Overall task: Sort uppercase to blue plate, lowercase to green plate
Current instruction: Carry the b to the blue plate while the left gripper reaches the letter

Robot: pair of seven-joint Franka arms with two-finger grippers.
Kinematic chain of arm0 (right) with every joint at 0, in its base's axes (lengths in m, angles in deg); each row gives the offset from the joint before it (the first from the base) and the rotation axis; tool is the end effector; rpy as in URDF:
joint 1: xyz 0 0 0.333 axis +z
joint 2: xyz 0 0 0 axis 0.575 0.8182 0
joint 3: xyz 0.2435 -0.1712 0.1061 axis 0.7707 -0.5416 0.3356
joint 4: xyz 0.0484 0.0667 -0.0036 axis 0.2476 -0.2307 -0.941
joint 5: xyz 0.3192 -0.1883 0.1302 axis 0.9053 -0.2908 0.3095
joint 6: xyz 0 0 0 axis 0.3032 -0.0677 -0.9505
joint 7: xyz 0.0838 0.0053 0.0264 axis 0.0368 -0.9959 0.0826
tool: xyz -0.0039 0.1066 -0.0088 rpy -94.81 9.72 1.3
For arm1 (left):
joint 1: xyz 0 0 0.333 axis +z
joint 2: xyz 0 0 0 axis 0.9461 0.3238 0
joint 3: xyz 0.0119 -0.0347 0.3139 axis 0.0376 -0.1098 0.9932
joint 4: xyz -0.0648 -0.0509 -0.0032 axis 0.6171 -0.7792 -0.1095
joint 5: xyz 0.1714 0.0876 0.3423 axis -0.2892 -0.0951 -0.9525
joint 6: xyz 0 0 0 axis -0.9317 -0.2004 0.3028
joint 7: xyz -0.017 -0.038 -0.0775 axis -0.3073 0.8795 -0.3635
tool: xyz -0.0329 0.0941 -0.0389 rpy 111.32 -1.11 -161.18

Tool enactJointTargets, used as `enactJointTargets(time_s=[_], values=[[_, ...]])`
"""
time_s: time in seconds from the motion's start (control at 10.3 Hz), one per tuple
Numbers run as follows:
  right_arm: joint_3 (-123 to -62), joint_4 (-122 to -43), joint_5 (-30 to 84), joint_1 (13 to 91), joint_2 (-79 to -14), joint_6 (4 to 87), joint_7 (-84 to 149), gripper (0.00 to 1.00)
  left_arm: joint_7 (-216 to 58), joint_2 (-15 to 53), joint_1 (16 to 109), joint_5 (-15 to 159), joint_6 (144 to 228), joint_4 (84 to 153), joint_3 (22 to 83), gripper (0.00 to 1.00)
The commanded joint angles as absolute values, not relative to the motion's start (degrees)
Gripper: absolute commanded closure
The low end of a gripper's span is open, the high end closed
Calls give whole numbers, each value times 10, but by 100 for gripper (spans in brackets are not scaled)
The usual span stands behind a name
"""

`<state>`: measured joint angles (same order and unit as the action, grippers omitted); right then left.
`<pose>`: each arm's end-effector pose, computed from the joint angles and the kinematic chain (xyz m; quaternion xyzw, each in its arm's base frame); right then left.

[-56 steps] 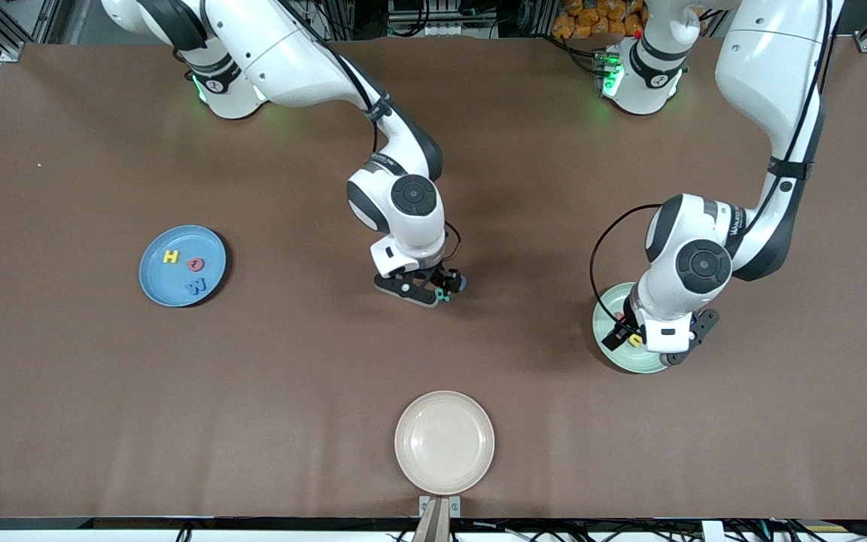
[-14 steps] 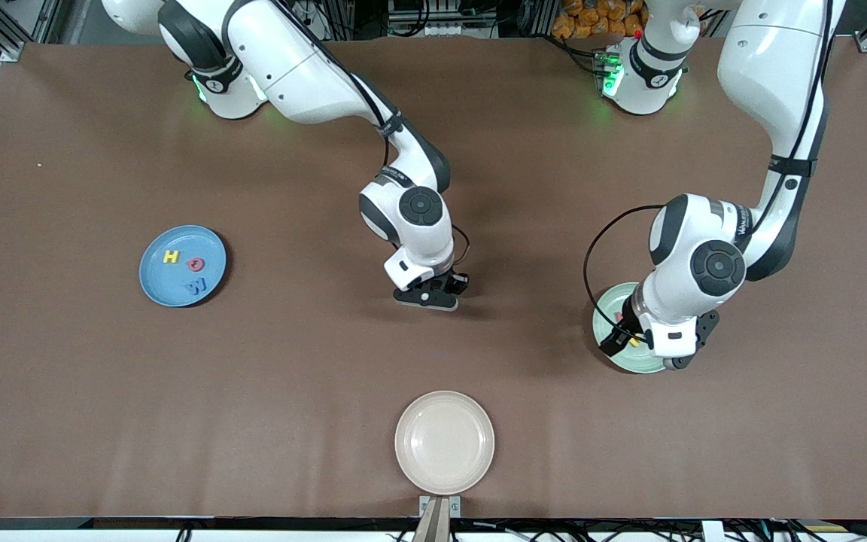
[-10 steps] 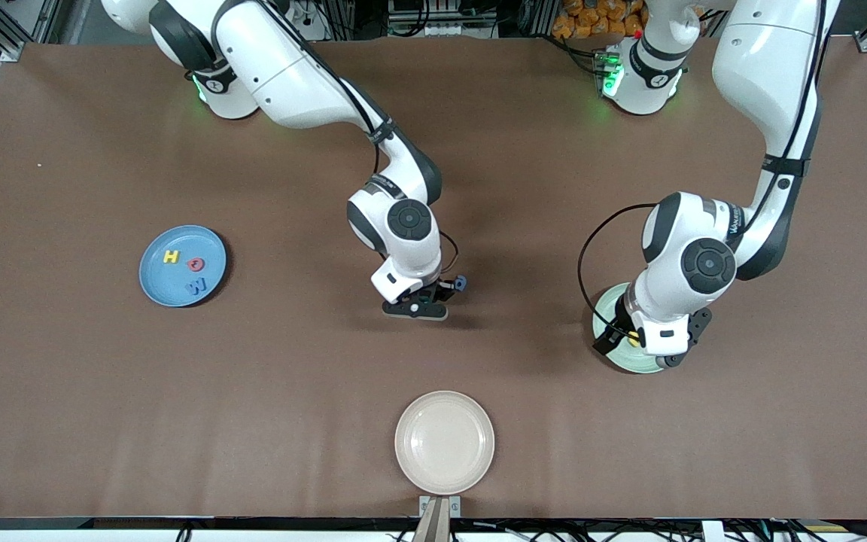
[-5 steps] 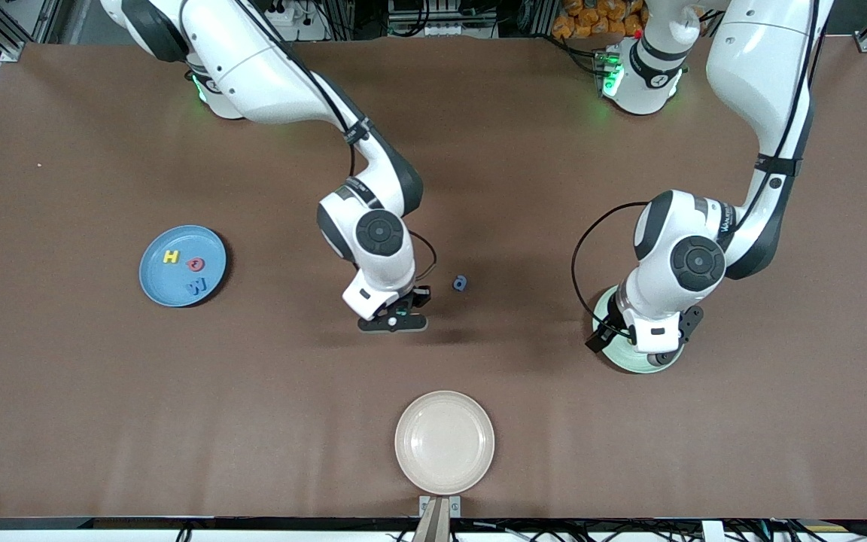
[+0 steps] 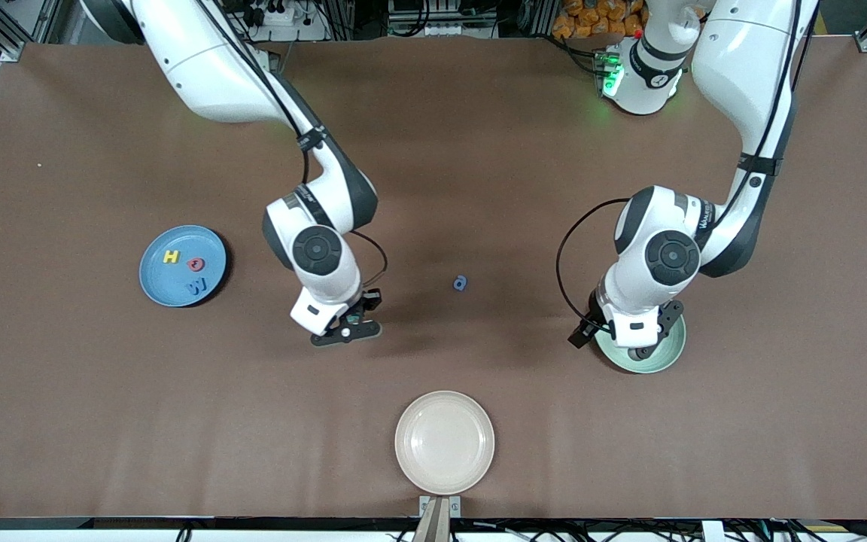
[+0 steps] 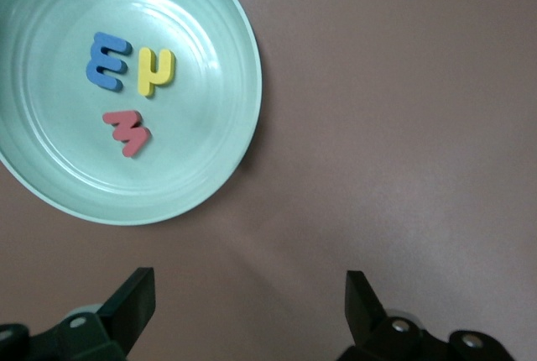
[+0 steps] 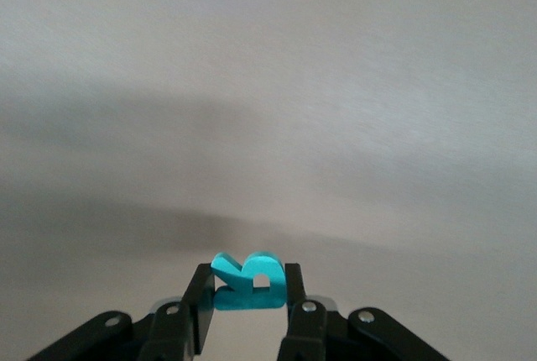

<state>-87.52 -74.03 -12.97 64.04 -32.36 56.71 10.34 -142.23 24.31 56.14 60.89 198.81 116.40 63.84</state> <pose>0.6104 0.3334 0.2464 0.9924 0.1198 -0.0089 0.0279 0.6301 -0.2414 0.2832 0.9140 0.4053 -0.0045 0.0173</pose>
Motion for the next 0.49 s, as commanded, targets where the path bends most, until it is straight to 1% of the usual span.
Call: enactJointTargets(time_s=[0.0, 0.1, 0.29, 0.39], values=[[-869, -845, -121, 597, -402, 569, 193, 63, -1446, 256, 541, 617, 1980, 1149, 642, 0], [-869, -871, -121, 574, -422, 565, 244, 63, -1448, 258, 530, 618, 1980, 1146, 642, 0], [-870, -889, -122, 537, -438, 519, 317, 63, -1449, 268, 501, 616, 1980, 1142, 642, 0], [-871, -914, -122, 516, -455, 517, 351, 62, -1447, 270, 487, 611, 1980, 1143, 643, 0]])
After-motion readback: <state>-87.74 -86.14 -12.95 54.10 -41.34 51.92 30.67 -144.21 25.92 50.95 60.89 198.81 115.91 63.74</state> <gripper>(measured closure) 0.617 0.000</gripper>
